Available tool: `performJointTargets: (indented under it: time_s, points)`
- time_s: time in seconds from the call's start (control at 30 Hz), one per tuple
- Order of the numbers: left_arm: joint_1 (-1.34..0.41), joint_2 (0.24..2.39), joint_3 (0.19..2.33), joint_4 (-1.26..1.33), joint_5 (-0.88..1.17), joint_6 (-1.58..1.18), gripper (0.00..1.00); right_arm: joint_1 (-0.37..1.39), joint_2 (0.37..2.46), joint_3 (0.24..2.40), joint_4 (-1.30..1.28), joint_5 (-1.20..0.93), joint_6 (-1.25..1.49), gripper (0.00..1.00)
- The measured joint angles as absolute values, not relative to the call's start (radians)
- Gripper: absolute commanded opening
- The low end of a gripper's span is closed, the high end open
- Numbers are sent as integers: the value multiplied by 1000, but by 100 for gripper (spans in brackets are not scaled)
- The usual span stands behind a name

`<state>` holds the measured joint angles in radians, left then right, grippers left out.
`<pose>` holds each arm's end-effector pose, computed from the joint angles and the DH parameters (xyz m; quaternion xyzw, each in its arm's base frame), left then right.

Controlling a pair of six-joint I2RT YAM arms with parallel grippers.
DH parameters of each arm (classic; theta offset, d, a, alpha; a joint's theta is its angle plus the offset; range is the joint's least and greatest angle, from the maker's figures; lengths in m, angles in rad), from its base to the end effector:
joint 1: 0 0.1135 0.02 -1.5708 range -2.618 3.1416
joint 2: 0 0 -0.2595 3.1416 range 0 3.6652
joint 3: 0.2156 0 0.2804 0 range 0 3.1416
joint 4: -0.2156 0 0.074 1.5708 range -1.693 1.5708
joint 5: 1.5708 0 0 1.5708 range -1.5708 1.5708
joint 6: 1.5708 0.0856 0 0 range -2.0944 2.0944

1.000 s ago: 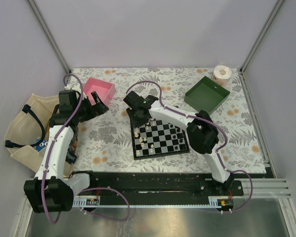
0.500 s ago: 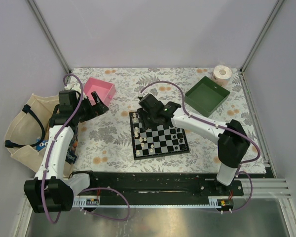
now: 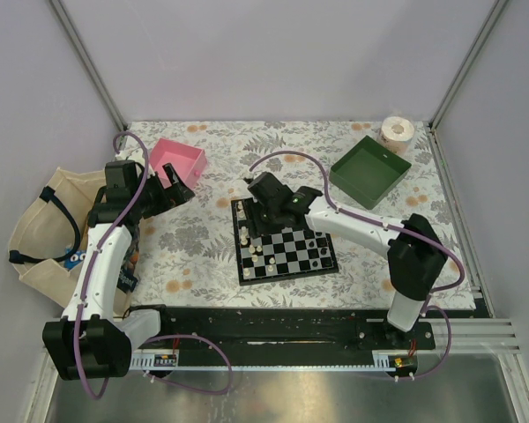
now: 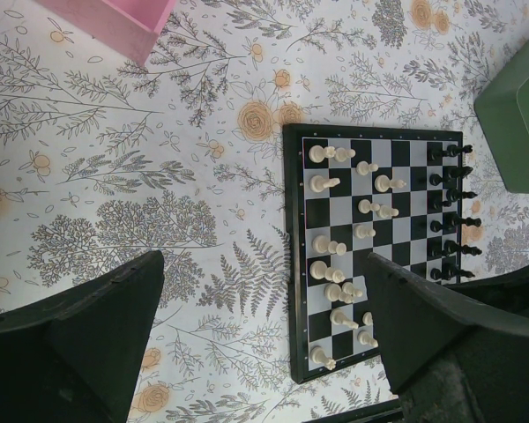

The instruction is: Set up the chess pieces on the board

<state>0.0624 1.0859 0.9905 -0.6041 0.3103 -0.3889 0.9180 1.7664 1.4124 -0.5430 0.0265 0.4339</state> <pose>0.2975 -0.0076 0.2766 -0.1368 0.8876 -0.2060 0.3886 0.2738 0.3543 0.2047 -0.2219 0.9172 0.1970 0.2657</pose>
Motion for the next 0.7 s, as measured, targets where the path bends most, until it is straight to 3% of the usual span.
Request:
performJointTargets:
  time_s: [0.7]
  points:
    - [62, 1086, 991, -604, 311, -389, 99, 967, 1940, 1521, -636, -3, 395, 45]
